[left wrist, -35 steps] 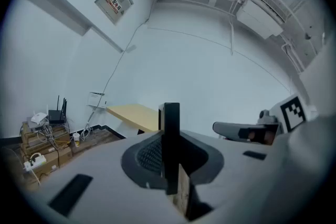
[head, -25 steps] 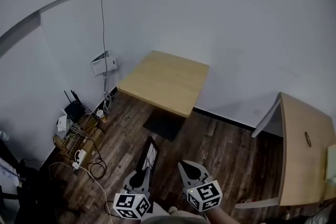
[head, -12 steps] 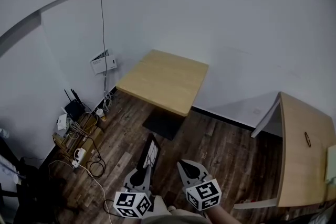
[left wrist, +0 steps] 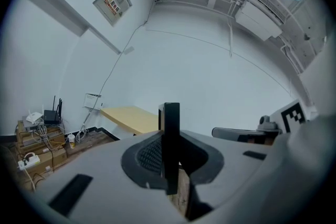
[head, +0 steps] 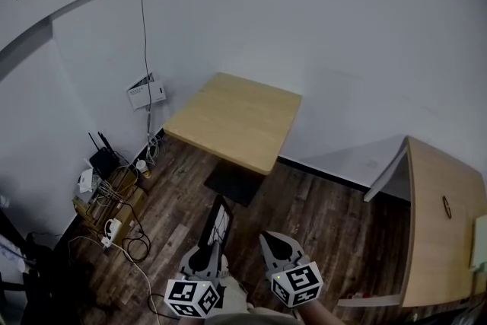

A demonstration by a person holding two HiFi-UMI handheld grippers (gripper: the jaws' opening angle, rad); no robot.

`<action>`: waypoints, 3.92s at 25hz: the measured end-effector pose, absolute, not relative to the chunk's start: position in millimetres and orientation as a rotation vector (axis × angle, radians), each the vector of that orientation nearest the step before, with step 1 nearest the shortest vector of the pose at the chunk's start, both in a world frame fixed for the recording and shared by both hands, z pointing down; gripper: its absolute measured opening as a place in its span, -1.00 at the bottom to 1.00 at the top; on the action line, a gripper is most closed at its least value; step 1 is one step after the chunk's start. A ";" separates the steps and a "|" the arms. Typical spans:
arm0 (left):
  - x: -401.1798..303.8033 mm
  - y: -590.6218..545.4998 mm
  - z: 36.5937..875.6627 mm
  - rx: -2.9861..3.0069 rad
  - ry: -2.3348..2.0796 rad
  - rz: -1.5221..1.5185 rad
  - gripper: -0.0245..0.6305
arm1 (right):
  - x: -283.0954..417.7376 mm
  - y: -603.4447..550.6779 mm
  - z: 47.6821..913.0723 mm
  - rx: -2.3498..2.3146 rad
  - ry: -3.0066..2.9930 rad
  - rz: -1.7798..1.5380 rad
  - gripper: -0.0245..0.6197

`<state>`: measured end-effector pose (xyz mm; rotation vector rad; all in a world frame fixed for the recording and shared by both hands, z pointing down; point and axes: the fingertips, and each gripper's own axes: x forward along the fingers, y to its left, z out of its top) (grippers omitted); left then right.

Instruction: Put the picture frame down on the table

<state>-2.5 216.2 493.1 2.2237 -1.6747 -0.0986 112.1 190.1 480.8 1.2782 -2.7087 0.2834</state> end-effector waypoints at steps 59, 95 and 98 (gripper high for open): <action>-134.8 -144.1 519.7 2.283 -1.448 -0.021 -0.80 | -14.2 -161.6 495.9 1.450 -2.568 0.332 -0.92; -83.3 -317.3 604.7 1.979 -1.358 -0.027 -0.80 | 24.9 -344.2 511.3 1.277 -2.617 0.388 -0.92; -81.1 -324.8 611.6 1.951 -1.359 -0.027 -0.80 | 25.4 -352.5 514.4 1.257 -2.624 0.395 -0.92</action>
